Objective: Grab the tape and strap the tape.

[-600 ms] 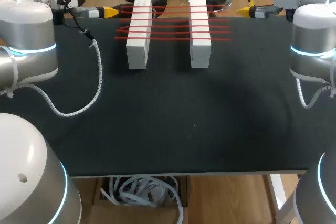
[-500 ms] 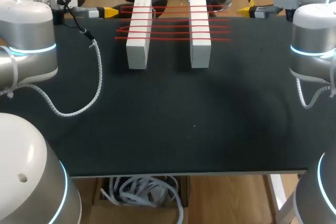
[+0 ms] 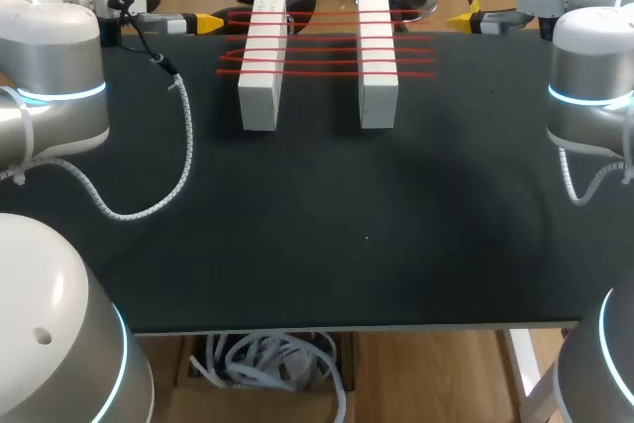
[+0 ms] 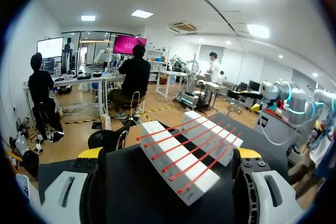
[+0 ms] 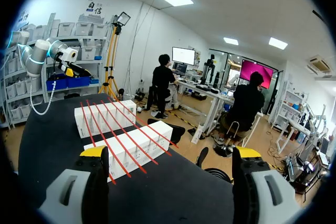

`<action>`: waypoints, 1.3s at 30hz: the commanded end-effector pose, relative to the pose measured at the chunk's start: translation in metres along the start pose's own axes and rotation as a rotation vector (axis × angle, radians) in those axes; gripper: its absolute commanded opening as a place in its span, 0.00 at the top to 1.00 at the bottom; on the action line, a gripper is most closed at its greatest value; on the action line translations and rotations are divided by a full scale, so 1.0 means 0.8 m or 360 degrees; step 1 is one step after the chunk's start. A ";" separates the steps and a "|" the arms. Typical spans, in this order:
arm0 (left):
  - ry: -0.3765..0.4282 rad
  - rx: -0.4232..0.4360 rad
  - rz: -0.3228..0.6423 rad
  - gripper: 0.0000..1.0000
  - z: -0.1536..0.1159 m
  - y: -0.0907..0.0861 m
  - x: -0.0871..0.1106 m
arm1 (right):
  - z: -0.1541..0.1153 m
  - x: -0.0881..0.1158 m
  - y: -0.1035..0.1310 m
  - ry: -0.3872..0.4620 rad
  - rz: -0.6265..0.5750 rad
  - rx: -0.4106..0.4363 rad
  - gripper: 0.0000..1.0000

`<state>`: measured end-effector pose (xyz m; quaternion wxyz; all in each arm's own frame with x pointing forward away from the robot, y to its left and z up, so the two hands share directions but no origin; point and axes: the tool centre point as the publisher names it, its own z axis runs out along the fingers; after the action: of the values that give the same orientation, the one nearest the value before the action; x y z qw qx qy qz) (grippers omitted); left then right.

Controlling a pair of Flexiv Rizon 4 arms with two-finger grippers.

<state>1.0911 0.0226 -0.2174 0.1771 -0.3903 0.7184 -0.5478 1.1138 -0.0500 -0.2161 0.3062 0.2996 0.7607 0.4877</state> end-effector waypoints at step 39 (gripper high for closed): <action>0.0886 0.0235 0.0644 0.00 -0.038 0.043 0.032 | 0.000 0.000 0.000 0.0000 0.0000 0.0000 0.00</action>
<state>1.0291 0.0243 -0.2298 0.1417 -0.1054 0.7502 -0.6372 1.1138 -0.0500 -0.2161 0.3062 0.2996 0.7607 0.4877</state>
